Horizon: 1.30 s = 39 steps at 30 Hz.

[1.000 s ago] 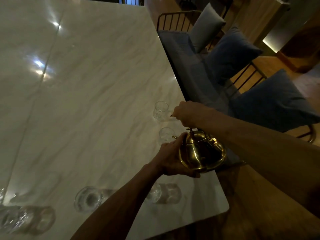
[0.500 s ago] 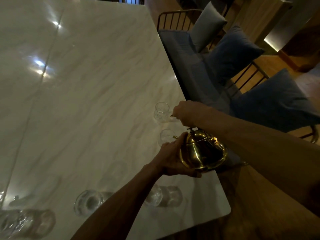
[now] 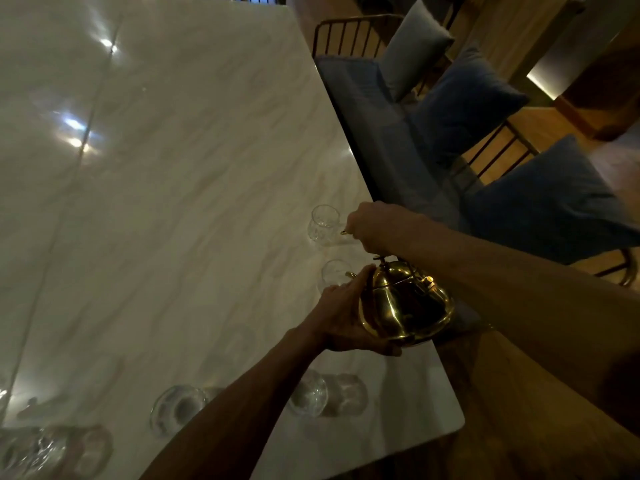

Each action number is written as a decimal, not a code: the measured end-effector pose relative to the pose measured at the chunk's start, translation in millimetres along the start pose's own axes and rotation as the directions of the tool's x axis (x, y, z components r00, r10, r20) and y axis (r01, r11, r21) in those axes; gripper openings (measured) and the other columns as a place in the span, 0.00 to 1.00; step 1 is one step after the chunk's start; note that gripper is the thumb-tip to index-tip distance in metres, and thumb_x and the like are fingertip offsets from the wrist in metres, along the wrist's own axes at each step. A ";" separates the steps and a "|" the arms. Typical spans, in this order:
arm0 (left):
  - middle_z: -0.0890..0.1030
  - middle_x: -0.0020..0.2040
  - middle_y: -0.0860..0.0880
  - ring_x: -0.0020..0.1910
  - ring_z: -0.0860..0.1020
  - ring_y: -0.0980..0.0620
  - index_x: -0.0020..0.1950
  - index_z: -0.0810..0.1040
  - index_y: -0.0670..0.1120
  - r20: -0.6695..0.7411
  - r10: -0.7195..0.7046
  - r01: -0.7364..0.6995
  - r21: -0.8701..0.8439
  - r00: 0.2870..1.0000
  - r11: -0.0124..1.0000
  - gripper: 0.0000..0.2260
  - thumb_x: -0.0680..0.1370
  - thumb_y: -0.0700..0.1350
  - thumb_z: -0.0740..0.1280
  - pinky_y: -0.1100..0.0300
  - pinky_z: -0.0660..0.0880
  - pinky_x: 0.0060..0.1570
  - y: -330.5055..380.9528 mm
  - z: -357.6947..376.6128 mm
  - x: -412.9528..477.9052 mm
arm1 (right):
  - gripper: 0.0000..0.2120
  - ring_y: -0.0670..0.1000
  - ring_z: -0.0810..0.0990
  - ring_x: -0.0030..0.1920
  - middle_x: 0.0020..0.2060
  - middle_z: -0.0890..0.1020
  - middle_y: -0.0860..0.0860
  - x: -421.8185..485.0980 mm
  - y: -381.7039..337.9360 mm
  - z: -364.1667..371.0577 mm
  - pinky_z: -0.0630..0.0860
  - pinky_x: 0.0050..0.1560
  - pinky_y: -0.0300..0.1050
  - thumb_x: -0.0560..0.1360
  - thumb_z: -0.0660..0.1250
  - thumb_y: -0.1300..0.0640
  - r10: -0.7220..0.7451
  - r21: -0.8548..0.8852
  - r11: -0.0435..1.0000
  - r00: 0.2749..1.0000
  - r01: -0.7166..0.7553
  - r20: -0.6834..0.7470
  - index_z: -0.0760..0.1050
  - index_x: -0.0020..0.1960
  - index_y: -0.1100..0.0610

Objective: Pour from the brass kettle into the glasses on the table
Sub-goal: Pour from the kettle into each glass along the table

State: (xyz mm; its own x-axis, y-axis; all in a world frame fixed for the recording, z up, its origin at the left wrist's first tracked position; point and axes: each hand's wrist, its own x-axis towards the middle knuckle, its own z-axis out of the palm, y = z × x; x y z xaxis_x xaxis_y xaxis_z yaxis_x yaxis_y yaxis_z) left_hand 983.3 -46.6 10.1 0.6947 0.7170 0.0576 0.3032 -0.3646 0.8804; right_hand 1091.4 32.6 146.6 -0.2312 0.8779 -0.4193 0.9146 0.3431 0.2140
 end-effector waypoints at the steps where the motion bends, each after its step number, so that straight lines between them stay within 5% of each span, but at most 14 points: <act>1: 0.75 0.73 0.53 0.70 0.76 0.51 0.82 0.54 0.53 0.004 0.000 0.000 -0.003 1.000 1.000 0.55 0.63 0.65 0.79 0.45 0.73 0.70 0.3 -0.3 0.5 | 0.18 0.55 0.80 0.54 0.59 0.77 0.58 -0.1 0.0 -0.2 0.72 0.46 0.44 0.79 0.65 0.62 0.005 0.003 1.000 1.000 -0.005 0.004 0.71 0.69 0.59; 12: 0.76 0.73 0.54 0.69 0.76 0.51 0.82 0.55 0.53 0.040 -0.008 0.007 0.015 0.999 1.000 0.56 0.62 0.69 0.78 0.43 0.74 0.69 -2.2 -5.1 1.2 | 0.16 0.53 0.79 0.48 0.57 0.77 0.58 -1.6 2.3 0.3 0.72 0.44 0.43 0.79 0.66 0.61 0.040 0.058 0.998 0.999 -0.040 -0.001 0.73 0.66 0.60; 18: 0.72 0.76 0.52 0.74 0.72 0.48 0.83 0.48 0.56 0.088 -0.041 0.026 0.158 0.995 0.987 0.60 0.60 0.74 0.74 0.38 0.65 0.74 -4.2 -2.5 -0.7 | 0.13 0.49 0.74 0.41 0.46 0.74 0.54 -11.1 13.2 13.2 0.73 0.43 0.42 0.80 0.65 0.59 0.058 0.118 0.991 0.998 -0.055 -0.019 0.75 0.64 0.61; 22: 0.65 0.81 0.51 0.79 0.64 0.46 0.84 0.46 0.53 0.124 -0.032 0.005 0.210 0.992 0.978 0.61 0.63 0.65 0.81 0.36 0.53 0.79 5.1 -2.4 -2.9 | 0.13 0.44 0.70 0.33 0.36 0.68 0.47 -25.7 19.1 16.2 0.71 0.38 0.39 0.82 0.61 0.58 0.092 0.205 0.975 0.995 -0.081 -0.047 0.75 0.65 0.60; 25: 0.62 0.82 0.51 0.81 0.62 0.46 0.85 0.47 0.51 0.100 -0.004 -0.019 0.225 0.995 0.974 0.61 0.63 0.64 0.82 0.34 0.50 0.79 10.3 -0.9 -2.2 | 0.15 0.44 0.70 0.35 0.39 0.70 0.47 -38.5 23.2 14.1 0.70 0.36 0.35 0.83 0.59 0.58 0.101 0.258 0.963 0.992 -0.077 -0.078 0.74 0.67 0.60; 30: 0.60 0.83 0.49 0.80 0.63 0.42 0.84 0.47 0.51 0.052 0.025 -0.039 0.284 0.998 0.958 0.62 0.62 0.68 0.80 0.30 0.48 0.78 17.3 -2.4 11.4 | 0.17 0.50 0.80 0.46 0.54 0.80 0.57 -52.1 30.5 2.9 0.77 0.47 0.44 0.81 0.63 0.55 0.156 0.345 0.935 0.970 -0.085 -0.185 0.74 0.69 0.57; 37: 0.57 0.84 0.46 0.82 0.59 0.40 0.84 0.44 0.50 -0.030 0.016 -0.005 0.333 0.999 0.943 0.65 0.60 0.71 0.78 0.30 0.49 0.78 16.4 -16.3 43.2 | 0.20 0.55 0.82 0.48 0.50 0.81 0.57 -55.0 49.9 -9.6 0.81 0.50 0.48 0.75 0.72 0.60 0.271 0.455 0.888 0.881 -0.074 -0.387 0.73 0.64 0.61; 39: 0.58 0.84 0.46 0.81 0.60 0.40 0.85 0.44 0.50 -0.039 0.011 0.002 0.329 0.999 0.944 0.65 0.60 0.71 0.77 0.31 0.49 0.78 13.9 -21.2 51.1 | 0.17 0.53 0.82 0.46 0.47 0.81 0.56 -47.8 58.2 -9.7 0.80 0.46 0.42 0.73 0.73 0.63 0.297 0.520 0.853 0.860 -0.043 -0.415 0.75 0.60 0.62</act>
State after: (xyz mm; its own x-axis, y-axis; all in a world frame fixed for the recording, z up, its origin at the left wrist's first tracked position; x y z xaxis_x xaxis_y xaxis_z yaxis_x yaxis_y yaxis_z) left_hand 1009.2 -2.5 35.3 0.6720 0.7356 0.0860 0.5025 -0.5382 0.6766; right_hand 1152.5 13.8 187.6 -0.0652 0.9955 0.0685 0.9628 0.0808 -0.2580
